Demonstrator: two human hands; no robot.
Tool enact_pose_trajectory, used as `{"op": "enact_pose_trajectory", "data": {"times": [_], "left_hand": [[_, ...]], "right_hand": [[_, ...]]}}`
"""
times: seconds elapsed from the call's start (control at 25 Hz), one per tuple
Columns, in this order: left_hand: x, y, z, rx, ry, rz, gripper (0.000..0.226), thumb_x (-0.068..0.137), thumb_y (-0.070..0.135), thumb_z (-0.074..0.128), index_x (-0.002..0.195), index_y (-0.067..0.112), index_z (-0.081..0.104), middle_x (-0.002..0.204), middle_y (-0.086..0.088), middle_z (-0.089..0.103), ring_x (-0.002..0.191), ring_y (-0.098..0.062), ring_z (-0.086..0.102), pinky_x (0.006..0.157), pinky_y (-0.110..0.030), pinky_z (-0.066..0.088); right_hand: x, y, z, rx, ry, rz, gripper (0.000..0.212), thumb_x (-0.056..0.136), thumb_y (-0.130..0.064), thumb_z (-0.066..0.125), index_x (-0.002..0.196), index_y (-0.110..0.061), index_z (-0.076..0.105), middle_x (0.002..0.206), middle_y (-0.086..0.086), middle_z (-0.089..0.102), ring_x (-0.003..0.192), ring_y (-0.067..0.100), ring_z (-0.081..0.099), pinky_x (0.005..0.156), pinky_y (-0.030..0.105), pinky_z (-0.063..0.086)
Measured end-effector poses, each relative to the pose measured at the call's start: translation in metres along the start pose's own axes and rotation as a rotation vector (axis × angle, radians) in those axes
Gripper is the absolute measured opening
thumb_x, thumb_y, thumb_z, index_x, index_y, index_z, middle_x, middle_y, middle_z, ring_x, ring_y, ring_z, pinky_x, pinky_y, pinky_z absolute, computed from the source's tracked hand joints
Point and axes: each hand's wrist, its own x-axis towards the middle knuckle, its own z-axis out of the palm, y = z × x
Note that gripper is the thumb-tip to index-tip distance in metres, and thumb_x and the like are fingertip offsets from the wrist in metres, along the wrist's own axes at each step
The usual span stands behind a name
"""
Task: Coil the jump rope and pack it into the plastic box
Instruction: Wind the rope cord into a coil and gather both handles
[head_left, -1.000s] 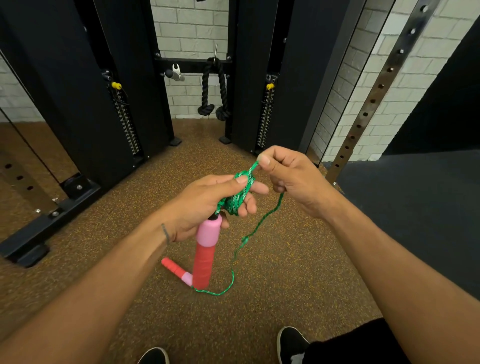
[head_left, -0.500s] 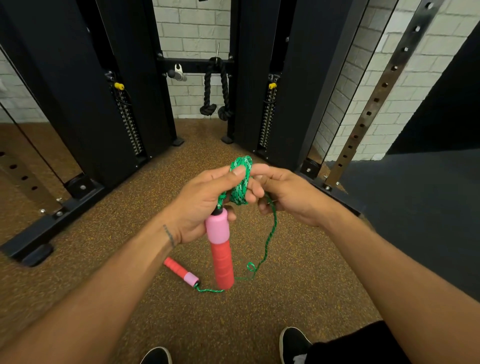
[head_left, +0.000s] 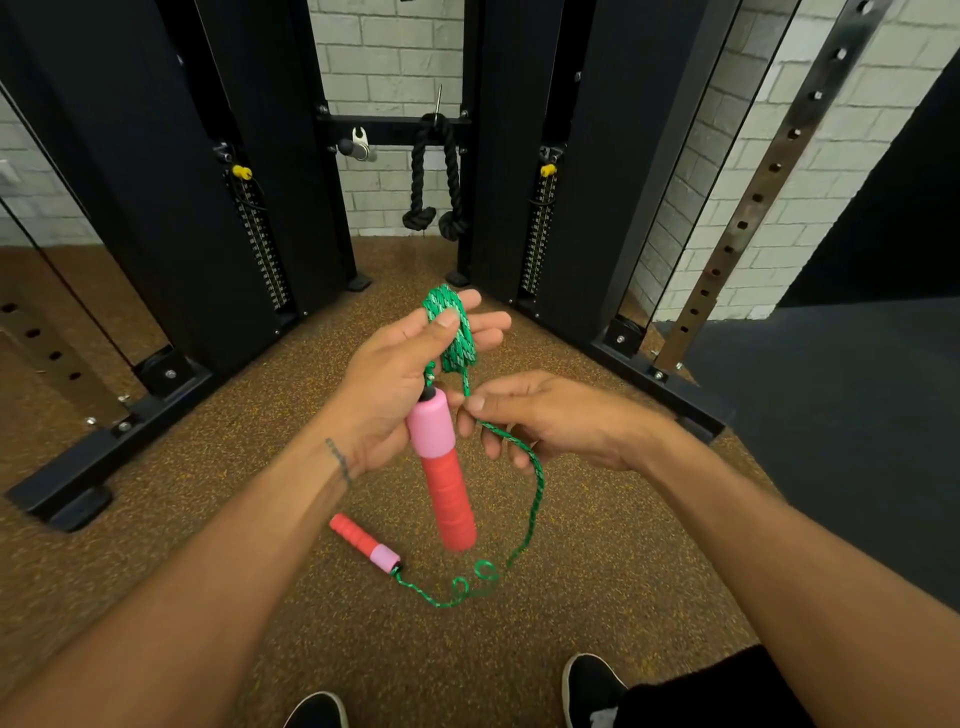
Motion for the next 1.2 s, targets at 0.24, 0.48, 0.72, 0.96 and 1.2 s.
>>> {"op": "enact_pose_trajectory", "data": {"times": [0.24,0.48,0.72,0.96,1.2], "left_hand": [[0.001,-0.002,-0.003,0.341,0.023,-0.021,0.033,0.104,0.025,0.043,0.135,0.021,0.054,0.117,0.005,0.074,0.098,-0.005,0.070,0.052,-0.017,0.049],[0.000,-0.005,-0.005,0.622,-0.065,-0.080,0.025,0.103,0.030,0.044,0.121,0.030,0.062,0.100,0.009,0.071,0.073,0.007,0.061,0.052,-0.018,0.047],[-0.006,0.002,-0.001,0.506,-0.242,-0.109,0.038,0.093,0.036,0.055,0.115,0.007,0.064,0.101,0.003,0.075,0.085,-0.002,0.064,0.052,-0.018,0.045],[-0.006,-0.001,-0.001,0.475,-0.244,-0.118,0.034,0.095,0.032,0.054,0.117,0.008,0.063,0.099,0.003,0.075,0.085,-0.002,0.063,0.052,-0.019,0.043],[-0.008,0.000,-0.004,0.284,-0.292,-0.141,0.028,0.089,0.032,0.058,0.111,0.020,0.071,0.091,0.002,0.072,0.077,-0.003,0.060,0.049,-0.018,0.040]], "right_hand": [[-0.003,-0.003,-0.005,-0.068,0.062,-0.118,0.022,0.099,-0.030,0.058,0.086,-0.021,0.074,0.067,-0.003,0.055,0.057,0.009,0.044,0.056,0.024,0.037],[-0.015,-0.009,-0.018,0.018,0.209,-0.297,0.015,0.097,-0.022,0.061,0.089,-0.015,0.071,0.085,0.004,0.072,0.059,0.017,0.041,0.056,0.028,0.028],[-0.012,-0.006,-0.019,0.055,0.368,-0.435,0.007,0.095,-0.020,0.063,0.089,-0.019,0.065,0.076,-0.002,0.059,0.060,0.010,0.046,0.056,0.024,0.036],[-0.006,0.000,-0.024,0.062,0.410,-0.448,0.004,0.094,-0.019,0.066,0.090,-0.019,0.065,0.082,0.006,0.060,0.069,0.005,0.059,0.058,0.026,0.043],[0.000,0.005,-0.025,0.139,0.407,-0.424,0.007,0.097,-0.020,0.060,0.092,-0.018,0.063,0.079,0.003,0.058,0.063,0.009,0.050,0.058,0.024,0.045]]}}
